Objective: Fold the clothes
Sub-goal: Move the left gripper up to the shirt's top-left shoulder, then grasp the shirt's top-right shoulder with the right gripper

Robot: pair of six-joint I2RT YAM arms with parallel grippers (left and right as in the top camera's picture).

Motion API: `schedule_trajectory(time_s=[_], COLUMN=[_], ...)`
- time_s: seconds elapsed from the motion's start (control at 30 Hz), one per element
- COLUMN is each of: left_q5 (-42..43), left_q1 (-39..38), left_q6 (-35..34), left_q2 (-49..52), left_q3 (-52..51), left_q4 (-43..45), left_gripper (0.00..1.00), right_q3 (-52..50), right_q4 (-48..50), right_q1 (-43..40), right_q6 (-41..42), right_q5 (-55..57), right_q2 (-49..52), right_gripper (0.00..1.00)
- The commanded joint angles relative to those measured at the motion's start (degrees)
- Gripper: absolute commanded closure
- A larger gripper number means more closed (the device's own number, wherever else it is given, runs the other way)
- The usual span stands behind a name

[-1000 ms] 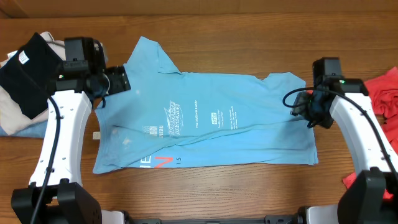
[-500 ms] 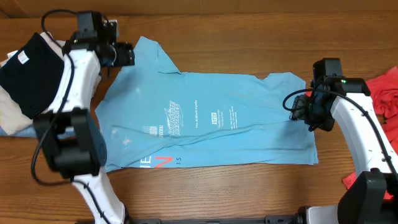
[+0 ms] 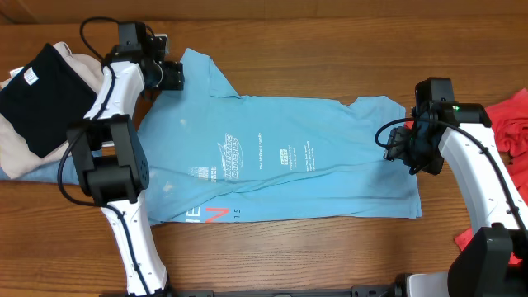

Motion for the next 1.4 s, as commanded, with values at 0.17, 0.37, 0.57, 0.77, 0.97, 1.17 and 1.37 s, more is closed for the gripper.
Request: schedule_trajectory(time_s=[0.17,0.37,0.57,0.77,0.97,1.17,1.37], left_q5=[4.57,6.47,7.39,8.2,8.24,8.22,8.2], left_q1=[-0.46,-0.5,0.42,1.14,1.11,1.11,1.09], left_q6=[0.37,-0.63,-6.56,-6.97,-9.33,-10.51,-11.19], left_q2=[2.56,2.51,2.49,2.49,2.49,2.49,2.49], left_q3=[1.29,1.31,2.93,6.25,6.64,6.64,6.64], left_q4=[-0.59,-8.0,-16.79,-22.18,-23.37,-23.93,-24.17], left_gripper=[0.58,0.89,0.96,0.96,0.95,0.96,0.96], right_q3=[0.2,0.2,0.22,0.22,0.22,0.22,0.22], right_q4=[0.2,2.54,15.1,28.57,40.24,52.15,58.49], right_q1=[-0.22,-0.22,-0.35,-0.35,-0.59,-0.68,-0.83], right_q6=[-0.17,-0.17,-2.01,-7.76,-13.27,-15.21,-15.15], right_q5=[-0.15,-0.11,0.07,-1.62,-1.4,-1.36,-1.38], right_q2=[-0.15,-0.15,-0.09,3.17,12.66,19.8,24.59], right_gripper=[0.33,0.34,0.33,0.28,0.23,0.18,0.18])
